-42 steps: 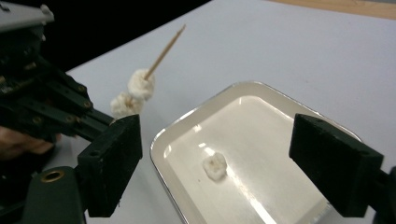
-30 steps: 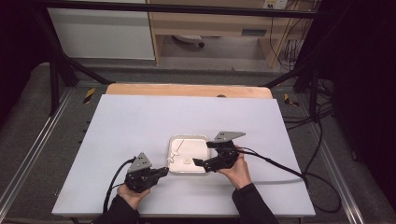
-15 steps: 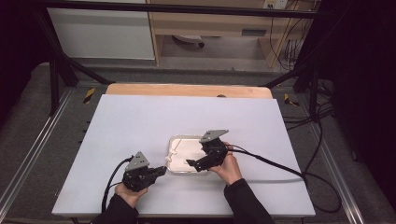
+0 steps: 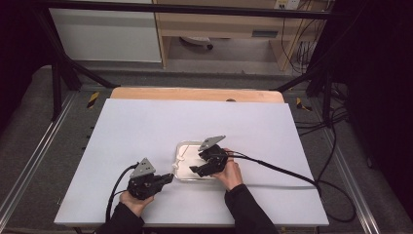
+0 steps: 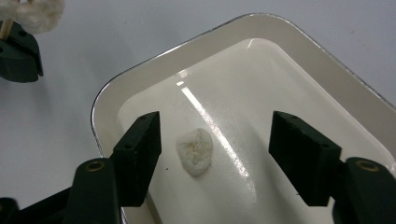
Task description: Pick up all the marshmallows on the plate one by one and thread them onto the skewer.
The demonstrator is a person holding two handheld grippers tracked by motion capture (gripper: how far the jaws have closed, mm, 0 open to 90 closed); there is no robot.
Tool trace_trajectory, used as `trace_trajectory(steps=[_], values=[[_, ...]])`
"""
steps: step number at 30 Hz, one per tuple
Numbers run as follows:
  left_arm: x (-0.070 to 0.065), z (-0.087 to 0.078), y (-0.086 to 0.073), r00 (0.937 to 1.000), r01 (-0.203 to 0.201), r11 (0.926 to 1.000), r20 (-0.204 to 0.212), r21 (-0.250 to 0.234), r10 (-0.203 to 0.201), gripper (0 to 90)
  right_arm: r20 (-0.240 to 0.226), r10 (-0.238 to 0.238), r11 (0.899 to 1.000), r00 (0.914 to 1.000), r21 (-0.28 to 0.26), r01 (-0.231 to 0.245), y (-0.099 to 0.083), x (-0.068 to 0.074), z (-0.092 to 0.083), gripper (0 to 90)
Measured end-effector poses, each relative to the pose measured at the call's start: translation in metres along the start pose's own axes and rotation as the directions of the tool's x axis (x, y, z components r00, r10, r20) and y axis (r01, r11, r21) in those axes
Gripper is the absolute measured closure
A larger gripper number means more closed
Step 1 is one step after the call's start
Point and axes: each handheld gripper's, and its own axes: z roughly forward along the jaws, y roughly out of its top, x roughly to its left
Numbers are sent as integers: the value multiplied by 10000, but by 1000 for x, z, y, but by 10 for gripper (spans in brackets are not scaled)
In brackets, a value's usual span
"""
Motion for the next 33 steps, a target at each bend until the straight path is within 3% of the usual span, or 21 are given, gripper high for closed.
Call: trace_trajectory(steps=[14, 27, 33], values=[[-1, 1, 0, 10000, -24, 10000, 23, 50, 24, 877, -203, -256, 9996, 9995, 81, 257, -5, 5, 8, 602], [-2, 2, -1, 10000, -22, 10000, 33, 70, 22, 878, -209, -587, 9983, 9981, -32, 587, -7, 8, 8, 711], [-2, 3, -1, 10000, -52, 10000, 52, 82, 51, 878, -198, -401, 9992, 9990, -101, 399, -6, 8, 5, 730]])
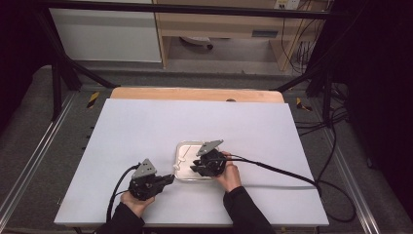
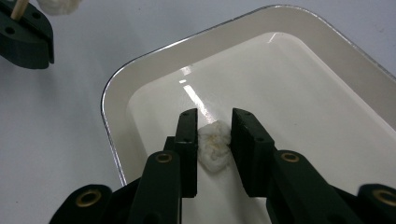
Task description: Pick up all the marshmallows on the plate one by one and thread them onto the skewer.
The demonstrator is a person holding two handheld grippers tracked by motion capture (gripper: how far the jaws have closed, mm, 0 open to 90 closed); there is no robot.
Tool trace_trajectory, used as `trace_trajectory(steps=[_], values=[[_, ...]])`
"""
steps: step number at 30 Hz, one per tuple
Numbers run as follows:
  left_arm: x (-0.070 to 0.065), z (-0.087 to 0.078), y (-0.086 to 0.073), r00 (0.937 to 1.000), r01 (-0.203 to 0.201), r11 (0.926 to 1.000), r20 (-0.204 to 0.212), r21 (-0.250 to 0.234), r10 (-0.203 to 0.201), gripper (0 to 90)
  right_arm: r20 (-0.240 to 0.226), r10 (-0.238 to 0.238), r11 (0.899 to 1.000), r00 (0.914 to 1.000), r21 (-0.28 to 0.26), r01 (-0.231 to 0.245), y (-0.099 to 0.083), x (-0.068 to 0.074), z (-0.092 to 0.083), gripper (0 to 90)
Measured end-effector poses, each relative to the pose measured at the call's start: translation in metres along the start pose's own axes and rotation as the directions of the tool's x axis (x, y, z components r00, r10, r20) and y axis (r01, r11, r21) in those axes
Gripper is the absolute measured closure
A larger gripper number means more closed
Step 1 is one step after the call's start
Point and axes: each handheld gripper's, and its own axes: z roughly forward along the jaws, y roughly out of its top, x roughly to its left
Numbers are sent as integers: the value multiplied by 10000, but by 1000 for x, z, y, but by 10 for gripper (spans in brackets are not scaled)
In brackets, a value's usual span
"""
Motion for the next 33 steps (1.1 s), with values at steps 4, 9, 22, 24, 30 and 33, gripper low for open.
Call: trace_trajectory(steps=[4, 9, 22, 24, 30, 33], values=[[0, 0, 0, 10000, -2, 10000, 7, 11, 2, 877, -62, 154, 9997, 9999, -197, -155, 3, -1, -8, 734], [0, -1, 0, 10000, -10, 10000, 5, -3, 10, 878, -244, 427, 9980, 9988, -452, -438, 7, -2, -20, 734], [-2, 0, 0, 10000, -21, 10000, 48, -39, 21, 878, -551, 1291, 9804, 9901, -1431, -1358, 0, -9, -52, 737], [-2, 0, 0, 10000, -38, 10000, 57, -33, 39, 877, -646, 1464, 9739, 9871, -1658, -1553, -2, -10, -58, 738], [-3, 0, 0, 9999, -103, 9999, 132, -35, 103, 877, -866, 1914, 9508, 9777, -2309, -2066, -7, -15, -77, 740], [-3, 0, 0, 9998, -105, 9999, 138, -40, 106, 877, -938, 2070, 9392, 9738, -2597, -2246, -7, -17, -85, 741]])
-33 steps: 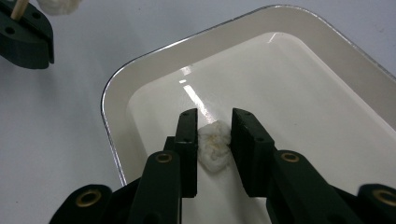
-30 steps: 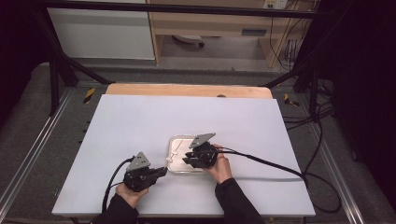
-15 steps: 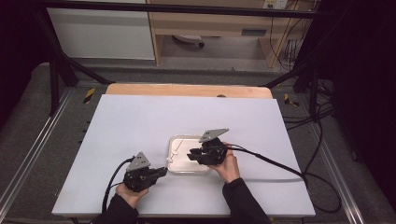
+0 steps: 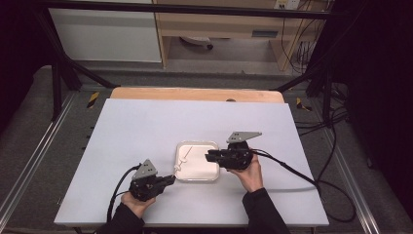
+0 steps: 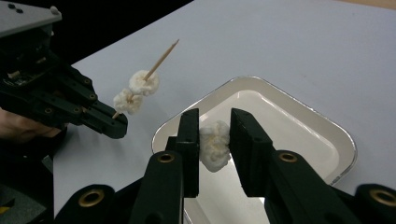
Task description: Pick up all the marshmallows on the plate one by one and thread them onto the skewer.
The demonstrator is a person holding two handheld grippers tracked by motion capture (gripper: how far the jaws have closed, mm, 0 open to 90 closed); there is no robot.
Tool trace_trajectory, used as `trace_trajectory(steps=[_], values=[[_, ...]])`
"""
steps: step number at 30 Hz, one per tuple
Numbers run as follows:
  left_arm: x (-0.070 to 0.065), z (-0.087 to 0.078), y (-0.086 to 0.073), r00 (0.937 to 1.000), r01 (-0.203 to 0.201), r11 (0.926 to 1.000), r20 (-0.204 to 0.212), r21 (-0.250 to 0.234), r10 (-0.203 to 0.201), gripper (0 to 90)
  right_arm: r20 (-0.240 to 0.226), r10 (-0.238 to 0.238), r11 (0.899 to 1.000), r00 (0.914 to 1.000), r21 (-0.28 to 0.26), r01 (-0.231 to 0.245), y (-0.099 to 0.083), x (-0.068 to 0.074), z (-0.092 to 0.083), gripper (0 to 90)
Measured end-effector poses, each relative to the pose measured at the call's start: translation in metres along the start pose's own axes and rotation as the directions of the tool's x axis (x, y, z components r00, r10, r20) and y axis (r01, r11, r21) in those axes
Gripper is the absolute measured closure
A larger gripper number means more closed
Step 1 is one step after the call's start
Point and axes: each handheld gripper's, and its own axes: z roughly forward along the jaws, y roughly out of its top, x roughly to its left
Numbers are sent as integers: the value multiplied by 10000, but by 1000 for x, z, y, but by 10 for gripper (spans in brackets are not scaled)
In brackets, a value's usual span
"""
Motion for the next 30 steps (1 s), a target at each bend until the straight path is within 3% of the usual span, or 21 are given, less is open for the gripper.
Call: trace_trajectory(steps=[16, 30], values=[[-2, 0, 0, 10000, -50, 10000, 61, -18, 51, 877, -161, 459, 9940, 9988, -989, -472, 14, 0, -24, 744], [-3, 0, 1, 9999, -135, 9999, 90, -74, 136, 877, -443, 560, 9870, 9974, -1482, -620, 30, 1, -25, 751]])
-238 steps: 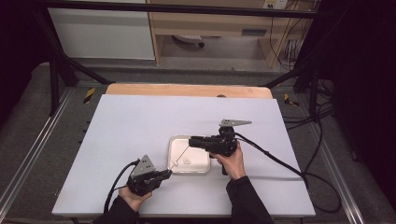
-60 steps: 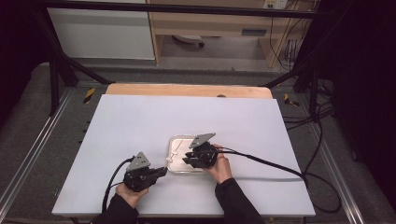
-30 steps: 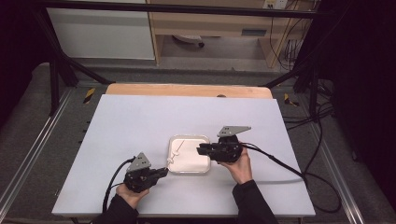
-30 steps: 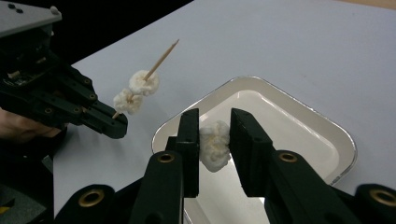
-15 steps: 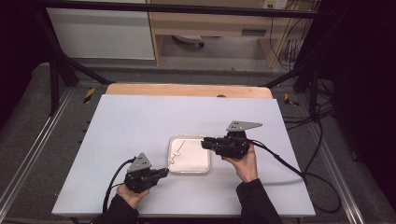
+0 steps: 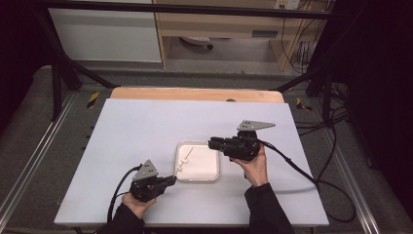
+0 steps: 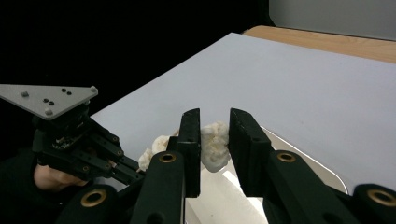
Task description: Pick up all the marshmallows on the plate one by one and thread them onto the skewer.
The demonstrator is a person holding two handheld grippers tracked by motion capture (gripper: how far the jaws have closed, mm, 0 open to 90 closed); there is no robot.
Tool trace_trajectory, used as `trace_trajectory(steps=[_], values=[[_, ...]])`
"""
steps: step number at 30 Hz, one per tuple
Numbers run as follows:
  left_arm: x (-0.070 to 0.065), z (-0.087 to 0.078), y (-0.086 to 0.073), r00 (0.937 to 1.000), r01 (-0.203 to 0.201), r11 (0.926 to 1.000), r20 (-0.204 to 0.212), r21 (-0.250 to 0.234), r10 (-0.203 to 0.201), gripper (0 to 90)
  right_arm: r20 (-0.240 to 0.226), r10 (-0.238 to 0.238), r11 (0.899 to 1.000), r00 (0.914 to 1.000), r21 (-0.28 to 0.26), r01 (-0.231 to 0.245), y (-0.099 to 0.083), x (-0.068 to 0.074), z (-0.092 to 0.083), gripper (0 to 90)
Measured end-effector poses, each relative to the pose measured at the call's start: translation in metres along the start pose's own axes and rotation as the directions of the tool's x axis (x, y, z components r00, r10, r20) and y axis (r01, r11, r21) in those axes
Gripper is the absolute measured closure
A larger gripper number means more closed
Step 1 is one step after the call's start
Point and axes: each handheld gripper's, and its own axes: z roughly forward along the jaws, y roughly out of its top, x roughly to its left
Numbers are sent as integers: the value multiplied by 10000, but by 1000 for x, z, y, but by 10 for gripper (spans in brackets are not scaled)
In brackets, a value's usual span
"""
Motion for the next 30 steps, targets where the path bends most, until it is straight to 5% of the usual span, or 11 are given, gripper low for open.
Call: trace_trajectory(steps=[30], values=[[-2, -2, 1, 9999, -124, 9998, -11, -136, 124, 878, -1059, 913, 9957, 9902, -32, -921, 2, -2, 37, 759]])
